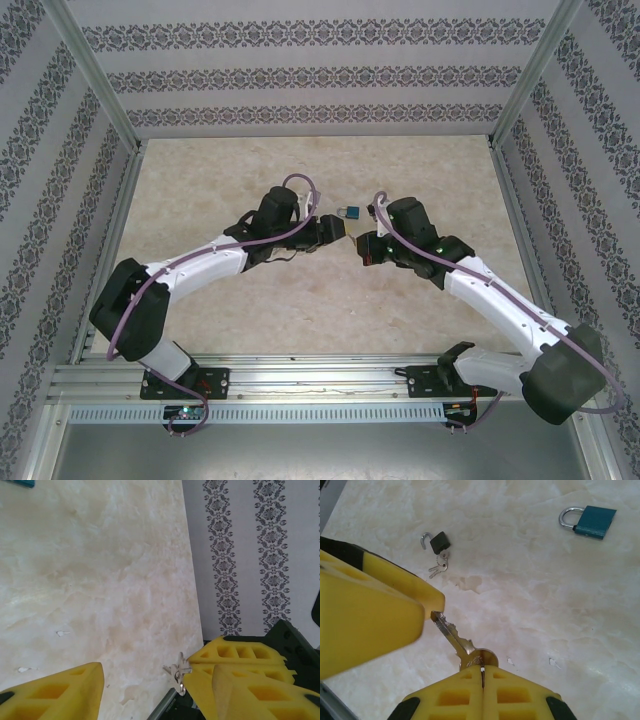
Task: Unlock with the key
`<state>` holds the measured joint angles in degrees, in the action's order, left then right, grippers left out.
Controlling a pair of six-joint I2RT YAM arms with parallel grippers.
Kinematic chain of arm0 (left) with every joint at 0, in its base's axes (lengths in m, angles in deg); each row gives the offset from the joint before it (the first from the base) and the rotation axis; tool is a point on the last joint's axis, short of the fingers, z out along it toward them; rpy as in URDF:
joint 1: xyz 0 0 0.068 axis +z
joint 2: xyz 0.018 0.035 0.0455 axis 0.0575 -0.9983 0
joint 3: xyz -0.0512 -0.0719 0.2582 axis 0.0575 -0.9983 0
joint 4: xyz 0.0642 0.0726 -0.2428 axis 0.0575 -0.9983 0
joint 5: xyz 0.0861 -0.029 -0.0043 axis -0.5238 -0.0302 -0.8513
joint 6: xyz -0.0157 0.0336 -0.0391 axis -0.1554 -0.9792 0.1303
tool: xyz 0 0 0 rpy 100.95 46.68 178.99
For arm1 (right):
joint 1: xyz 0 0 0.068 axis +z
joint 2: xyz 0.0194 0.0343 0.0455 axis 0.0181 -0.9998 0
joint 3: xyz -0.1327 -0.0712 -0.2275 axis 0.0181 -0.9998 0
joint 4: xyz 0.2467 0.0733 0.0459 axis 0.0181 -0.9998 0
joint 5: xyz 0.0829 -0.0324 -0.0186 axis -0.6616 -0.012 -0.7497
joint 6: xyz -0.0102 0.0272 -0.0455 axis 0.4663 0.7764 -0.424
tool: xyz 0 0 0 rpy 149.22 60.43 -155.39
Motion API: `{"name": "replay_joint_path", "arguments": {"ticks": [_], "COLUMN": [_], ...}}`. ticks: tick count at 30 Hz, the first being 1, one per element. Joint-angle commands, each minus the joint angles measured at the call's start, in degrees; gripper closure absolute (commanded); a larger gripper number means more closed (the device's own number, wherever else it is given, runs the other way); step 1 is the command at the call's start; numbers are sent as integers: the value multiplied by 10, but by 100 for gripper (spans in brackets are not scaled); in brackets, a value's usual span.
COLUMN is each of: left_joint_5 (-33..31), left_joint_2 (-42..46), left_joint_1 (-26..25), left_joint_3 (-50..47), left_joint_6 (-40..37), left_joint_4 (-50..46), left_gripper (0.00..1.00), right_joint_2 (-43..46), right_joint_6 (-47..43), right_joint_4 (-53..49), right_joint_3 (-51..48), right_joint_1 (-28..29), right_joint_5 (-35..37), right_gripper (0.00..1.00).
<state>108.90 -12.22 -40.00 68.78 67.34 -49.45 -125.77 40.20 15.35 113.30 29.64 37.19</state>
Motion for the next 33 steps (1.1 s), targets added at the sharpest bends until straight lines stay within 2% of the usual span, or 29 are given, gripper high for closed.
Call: {"name": "replay_joint_path", "arguments": {"ticks": [1,12,19,21,26,33], "left_joint_5": [10,10,9,7,-14,-27], "left_joint_2": [-10,-13,-12,-9,11,50], "left_joint_1": [-11,-12,-12,-12,-4,19], "left_joint_3": [17,21,18,18,37,55], "left_joint_6": [5,8,7,3,-42,-99], "left_joint_4": [27,28,26,22,-40,-93], "left_gripper": [45,70,99,100,100,100], "right_joint_2": [-6,-14,-15,-14,6,51], "right_joint_6": [-8,-21,-26,-25,-4,41], "right_joint_4": [17,15,15,17,39,104], "right_joint_3": [17,22,23,20,6,-20], "right_joint_1": [10,30,33,33,15,-43], "right_joint_5": [-2,-1,-2,-4,-23,-102], "right_gripper": [100,100,100,100,69,60]}}
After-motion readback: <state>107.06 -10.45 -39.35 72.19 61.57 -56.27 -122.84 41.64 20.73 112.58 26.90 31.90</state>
